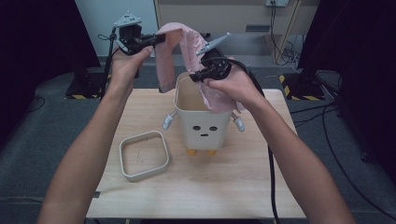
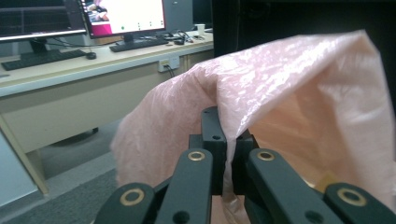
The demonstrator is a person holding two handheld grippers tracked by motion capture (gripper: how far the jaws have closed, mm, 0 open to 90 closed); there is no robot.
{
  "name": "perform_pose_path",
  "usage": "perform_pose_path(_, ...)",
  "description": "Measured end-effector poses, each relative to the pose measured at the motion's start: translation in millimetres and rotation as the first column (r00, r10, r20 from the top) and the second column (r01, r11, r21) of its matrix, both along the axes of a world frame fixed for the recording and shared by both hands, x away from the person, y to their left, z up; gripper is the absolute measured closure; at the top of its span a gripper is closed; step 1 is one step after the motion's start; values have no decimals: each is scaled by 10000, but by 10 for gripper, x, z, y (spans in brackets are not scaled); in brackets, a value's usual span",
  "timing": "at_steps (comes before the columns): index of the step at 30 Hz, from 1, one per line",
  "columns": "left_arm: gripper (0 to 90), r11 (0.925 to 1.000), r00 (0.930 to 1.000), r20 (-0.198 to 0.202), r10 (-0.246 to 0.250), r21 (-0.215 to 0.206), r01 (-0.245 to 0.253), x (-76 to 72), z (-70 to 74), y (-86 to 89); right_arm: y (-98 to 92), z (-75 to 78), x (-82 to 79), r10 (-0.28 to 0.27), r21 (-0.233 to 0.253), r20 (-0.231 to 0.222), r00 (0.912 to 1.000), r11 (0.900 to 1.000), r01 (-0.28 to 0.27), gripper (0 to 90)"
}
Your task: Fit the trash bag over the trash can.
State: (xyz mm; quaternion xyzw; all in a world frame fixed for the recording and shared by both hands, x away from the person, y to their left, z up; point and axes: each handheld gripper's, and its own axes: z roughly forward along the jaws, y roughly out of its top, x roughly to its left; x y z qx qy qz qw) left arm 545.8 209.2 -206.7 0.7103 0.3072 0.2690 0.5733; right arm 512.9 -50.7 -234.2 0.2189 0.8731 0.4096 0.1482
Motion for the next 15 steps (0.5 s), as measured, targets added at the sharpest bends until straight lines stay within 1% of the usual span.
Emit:
perform_pose_path(1,890,10000,10000,5,-34,70,34,-13,-17,-2,14,-35,17,-74,-265,-136,9999,9996,70,875)
perform_pose_path(2,890,10000,10000,5,-34,70,34,-13,-17,-2,14,-35,17,-74,-265,-136,9999,9996,70,875)
perform_pose_path(3,890,9999,10000,16,-93,69,93,-33,-47,-3,37,-76,36,-187,-793,-238,9995,9967,168,868)
perform_pose_path(4,890,9999,10000,16,-93,69,93,-33,-47,-3,37,-76,36,-187,-793,-238,9995,9967,168,868)
perform_pose_path(5,890,9999,9999,23,-111,28,111,-43,-63,-2,48,-99,56,-212,-1071,-195,9996,9941,190,859)
perform_pose_path(6,890,9999,9999,23,-111,28,111,-43,-63,-2,48,-99,56,-212,-1071,-195,9996,9941,190,859)
perform_pose_path(7,890,9998,9999,71,-79,163,78,-48,-66,-3,50,-94,69,-280,-1046,-255,9993,9942,252,847)
perform_pose_path(9,890,9998,9999,103,-72,179,70,-52,-64,-4,50,-72,55,-212,-859,-282,9994,9961,187,821)
perform_pose_path(10,890,9999,9999,130,-63,158,61,-56,-61,-2,44,-62,52,-123,-780,-174,9998,9969,109,805)
perform_pose_path(11,890,9998,9999,157,-36,192,33,-59,-53,8,42,-50,41,-104,-684,-184,9998,9976,91,788)
perform_pose_path(12,890,9998,9999,157,-36,192,33,-59,-53,8,42,-50,41,-104,-684,-184,9998,9976,91,788)
perform_pose_path(13,890,9997,9998,207,29,248,-34,-54,-51,21,24,-39,33,-136,-628,-83,9999,9979,130,708)
perform_pose_path(15,890,9994,9996,242,123,319,-131,-47,-55,37,-7,-31,18,-225,-484,-67,9997,9986,222,617)
